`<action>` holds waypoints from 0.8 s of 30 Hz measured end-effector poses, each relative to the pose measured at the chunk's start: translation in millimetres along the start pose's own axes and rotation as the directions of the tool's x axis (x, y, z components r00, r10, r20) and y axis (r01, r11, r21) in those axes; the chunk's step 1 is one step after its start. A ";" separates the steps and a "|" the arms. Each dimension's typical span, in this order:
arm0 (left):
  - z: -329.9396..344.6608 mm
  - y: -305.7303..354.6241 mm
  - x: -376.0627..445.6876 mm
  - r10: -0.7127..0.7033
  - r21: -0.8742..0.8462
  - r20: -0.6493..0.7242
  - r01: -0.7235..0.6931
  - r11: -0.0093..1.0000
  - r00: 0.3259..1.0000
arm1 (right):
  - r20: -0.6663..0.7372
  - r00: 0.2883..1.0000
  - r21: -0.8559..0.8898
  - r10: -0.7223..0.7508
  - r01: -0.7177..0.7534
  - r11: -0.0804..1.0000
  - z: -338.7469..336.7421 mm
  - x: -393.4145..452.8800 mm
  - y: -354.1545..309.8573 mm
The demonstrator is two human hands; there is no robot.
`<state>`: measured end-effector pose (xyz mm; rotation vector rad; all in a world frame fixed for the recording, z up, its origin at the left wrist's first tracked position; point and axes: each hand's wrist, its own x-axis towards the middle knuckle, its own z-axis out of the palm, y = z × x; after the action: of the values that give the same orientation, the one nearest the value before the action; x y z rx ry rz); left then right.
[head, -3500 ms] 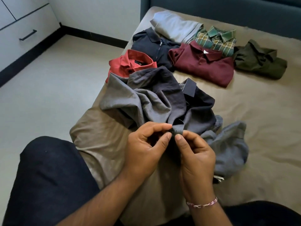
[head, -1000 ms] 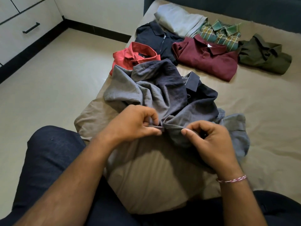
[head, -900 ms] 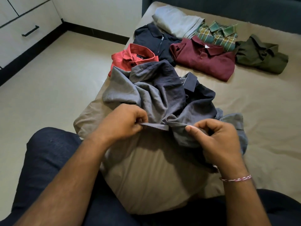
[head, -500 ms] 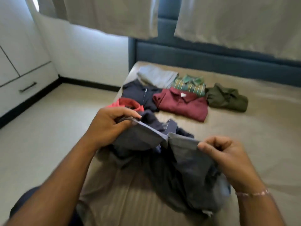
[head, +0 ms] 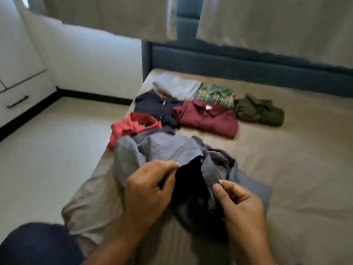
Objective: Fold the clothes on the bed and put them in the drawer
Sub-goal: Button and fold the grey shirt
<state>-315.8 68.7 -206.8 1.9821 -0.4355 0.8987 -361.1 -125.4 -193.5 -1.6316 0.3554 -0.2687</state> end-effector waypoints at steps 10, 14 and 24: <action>-4.9 39.5 -58.0 -0.354 -0.370 0.118 0.372 0.851 0.928 | 0.105 0.994 0.221 0.025 -0.048 0.974 23.5 -45.5 5.1; -3.4 42.3 -61.6 -0.396 -0.405 0.169 0.430 0.807 0.903 | 0.089 0.996 0.221 -0.001 -0.018 0.975 21.1 -49.7 7.5; -2.2 46.7 -58.6 -0.450 -0.389 0.216 0.499 0.774 0.866 | 0.125 0.992 0.293 -0.013 -0.025 0.956 22.8 -50.3 4.7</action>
<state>-384.5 42.8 -221.9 1.6129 -0.1537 0.3263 -399.1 -85.4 -198.4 -1.3452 0.2124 -0.2023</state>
